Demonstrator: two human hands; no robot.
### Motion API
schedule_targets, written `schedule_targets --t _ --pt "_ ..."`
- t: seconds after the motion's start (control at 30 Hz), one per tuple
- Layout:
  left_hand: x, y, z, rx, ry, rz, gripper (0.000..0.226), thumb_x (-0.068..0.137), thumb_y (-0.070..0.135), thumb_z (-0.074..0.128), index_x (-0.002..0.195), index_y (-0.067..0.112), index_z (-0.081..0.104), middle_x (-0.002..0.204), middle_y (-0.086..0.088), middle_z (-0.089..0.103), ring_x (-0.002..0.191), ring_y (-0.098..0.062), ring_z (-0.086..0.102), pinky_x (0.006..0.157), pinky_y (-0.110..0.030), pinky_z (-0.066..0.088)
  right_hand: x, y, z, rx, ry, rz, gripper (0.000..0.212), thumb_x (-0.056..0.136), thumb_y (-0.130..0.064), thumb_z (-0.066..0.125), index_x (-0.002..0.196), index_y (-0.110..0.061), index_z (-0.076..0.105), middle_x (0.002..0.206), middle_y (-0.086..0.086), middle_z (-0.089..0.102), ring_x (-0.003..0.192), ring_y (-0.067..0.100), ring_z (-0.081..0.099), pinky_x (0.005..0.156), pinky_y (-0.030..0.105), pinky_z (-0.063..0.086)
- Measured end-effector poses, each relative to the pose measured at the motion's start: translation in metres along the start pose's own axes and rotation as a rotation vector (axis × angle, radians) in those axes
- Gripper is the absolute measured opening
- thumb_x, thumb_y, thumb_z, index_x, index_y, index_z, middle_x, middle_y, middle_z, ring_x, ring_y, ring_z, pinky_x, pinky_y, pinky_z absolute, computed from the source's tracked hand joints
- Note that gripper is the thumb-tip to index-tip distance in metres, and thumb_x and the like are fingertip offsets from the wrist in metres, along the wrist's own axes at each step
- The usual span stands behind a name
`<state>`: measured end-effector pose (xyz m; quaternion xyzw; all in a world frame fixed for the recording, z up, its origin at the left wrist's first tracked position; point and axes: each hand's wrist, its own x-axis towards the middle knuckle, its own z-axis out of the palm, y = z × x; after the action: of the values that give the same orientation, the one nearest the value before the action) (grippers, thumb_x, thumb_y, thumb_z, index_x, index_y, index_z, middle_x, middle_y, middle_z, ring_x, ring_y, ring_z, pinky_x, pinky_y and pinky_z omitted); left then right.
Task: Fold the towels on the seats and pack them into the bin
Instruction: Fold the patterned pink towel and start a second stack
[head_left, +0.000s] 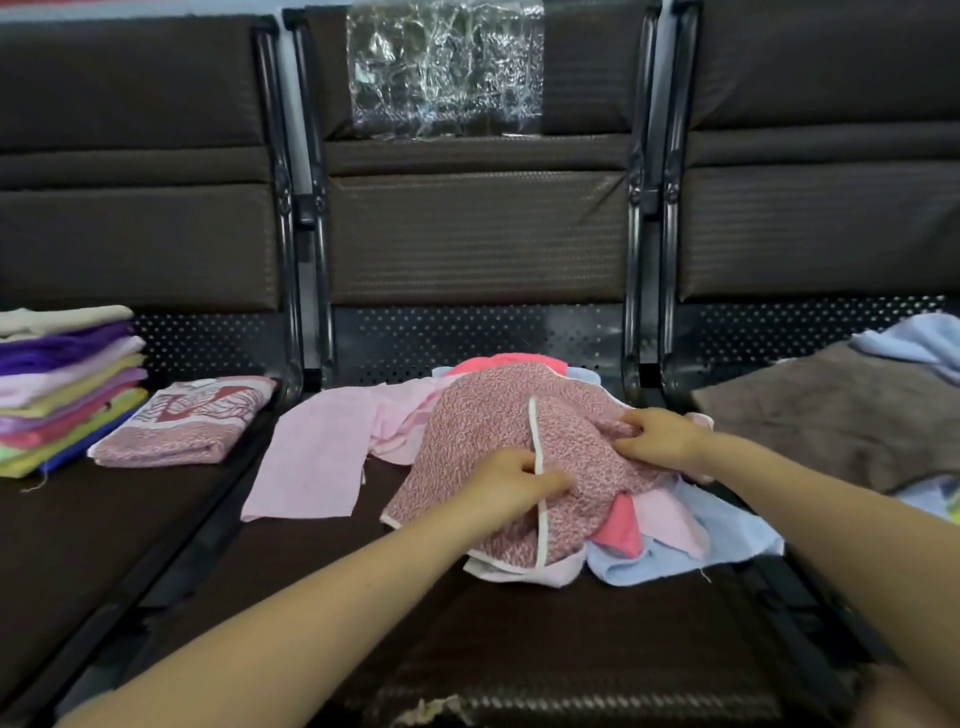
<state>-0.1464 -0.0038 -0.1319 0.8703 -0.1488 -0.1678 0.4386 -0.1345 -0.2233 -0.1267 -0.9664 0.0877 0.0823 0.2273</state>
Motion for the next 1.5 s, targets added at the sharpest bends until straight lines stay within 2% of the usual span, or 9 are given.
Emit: schedule_targets --t 0.07,0.3,0.5,0.63,0.9,1.03,1.17,1.27,1.5 --pt "0.002 0.002 0.006 -0.085 0.000 -0.027 0.029 0.089 0.037 0.063 0.085 0.009 0.071 0.090 -0.010 0.070 0.087 -0.024 0.065 0.080 -0.033 0.049 -0.002 -0.003 0.001 0.046 0.012 -0.032 0.019 0.090 -0.024 0.060 0.073 -0.014 0.061 0.075 0.002 0.060 0.072 0.016 0.055 0.059 0.022 0.040" --pt "-0.006 0.004 -0.075 -0.826 0.364 0.047 0.022 0.094 0.035 0.054 0.097 0.023 0.072 0.106 -0.002 0.072 0.104 -0.022 0.065 0.094 -0.038 0.050 -0.033 -0.034 -0.033 0.560 0.187 -0.281 0.033 0.084 -0.032 0.073 0.077 -0.002 0.060 0.067 -0.003 0.054 0.064 0.008 0.049 0.063 0.025 0.037" --pt "-0.037 0.000 -0.144 -0.897 0.669 0.130 0.027 0.096 0.028 0.048 0.088 0.015 0.070 0.090 -0.005 0.067 0.092 -0.022 0.060 0.080 -0.034 0.045 -0.063 -0.064 -0.004 0.097 -0.153 -0.468 0.045 0.086 -0.036 0.069 0.063 -0.014 0.038 0.061 -0.005 0.032 0.056 0.009 0.033 0.058 0.029 0.034" --pt "-0.064 -0.013 -0.165 -0.969 0.708 0.137 0.021 0.096 0.032 0.054 0.089 0.018 0.068 0.091 -0.003 0.067 0.087 -0.017 0.061 0.080 -0.032 0.047 -0.093 -0.068 -0.014 0.280 -0.100 -0.523 0.047 0.086 -0.040 0.068 0.060 -0.013 0.040 0.061 -0.003 0.032 0.059 0.011 0.032 0.061 0.027 0.028" --pt "-0.114 -0.049 -0.162 -0.786 0.367 0.095 0.011 0.084 0.023 0.058 0.085 0.014 0.064 0.087 -0.005 0.064 0.082 -0.018 0.060 0.074 -0.028 0.047 -0.137 -0.074 -0.035 1.023 -0.021 -0.503 0.031 0.073 -0.045 0.070 0.086 -0.017 0.070 0.082 0.002 0.070 0.076 0.013 0.065 0.069 0.025 0.052" --pt "-0.141 -0.076 -0.141 -0.148 0.059 0.030 0.026 0.052 0.043 0.059 0.058 0.018 0.055 0.064 0.000 0.048 0.068 -0.013 0.043 0.066 -0.031 0.034 -0.144 -0.064 -0.018 0.420 -0.328 -0.442 0.024 0.094 -0.027 0.060 0.072 -0.019 0.063 0.069 -0.010 0.055 0.068 0.004 0.049 0.069 0.020 0.039" --pt "-0.146 -0.094 -0.114 0.116 -0.170 -0.070 0.050 0.086 0.054 0.060 0.049 0.021 0.049 0.054 0.008 0.041 0.055 -0.004 0.037 0.055 -0.023 0.030 -0.136 -0.068 0.007 -0.160 -0.593 -0.322 0.032 0.094 -0.045 0.056 0.074 -0.020 0.064 0.070 -0.013 0.053 0.069 0.004 0.046 0.071 0.022 0.038" --pt "-0.127 -0.093 -0.113 0.123 -0.040 -0.121 0.054 0.097 0.041 0.049 0.050 0.016 0.063 0.052 0.000 0.057 0.051 -0.012 0.049 0.057 -0.024 0.040 -0.123 -0.085 0.006 0.000 -0.538 -0.256 0.034 0.097 -0.045 0.049 0.083 -0.020 0.068 0.077 -0.002 0.061 0.066 0.009 0.058 0.067 0.024 0.050" --pt "-0.069 -0.089 -0.131 -0.062 0.257 -0.339 0.025 0.097 0.026 0.047 0.102 0.006 0.061 0.091 -0.008 0.057 0.072 -0.019 0.051 0.061 -0.027 0.048 -0.047 -0.105 0.004 0.216 0.084 -0.173 0.034 0.095 -0.034 0.055 0.088 -0.003 0.070 0.076 0.007 0.062 0.070 0.021 0.055 0.077 0.039 0.050"
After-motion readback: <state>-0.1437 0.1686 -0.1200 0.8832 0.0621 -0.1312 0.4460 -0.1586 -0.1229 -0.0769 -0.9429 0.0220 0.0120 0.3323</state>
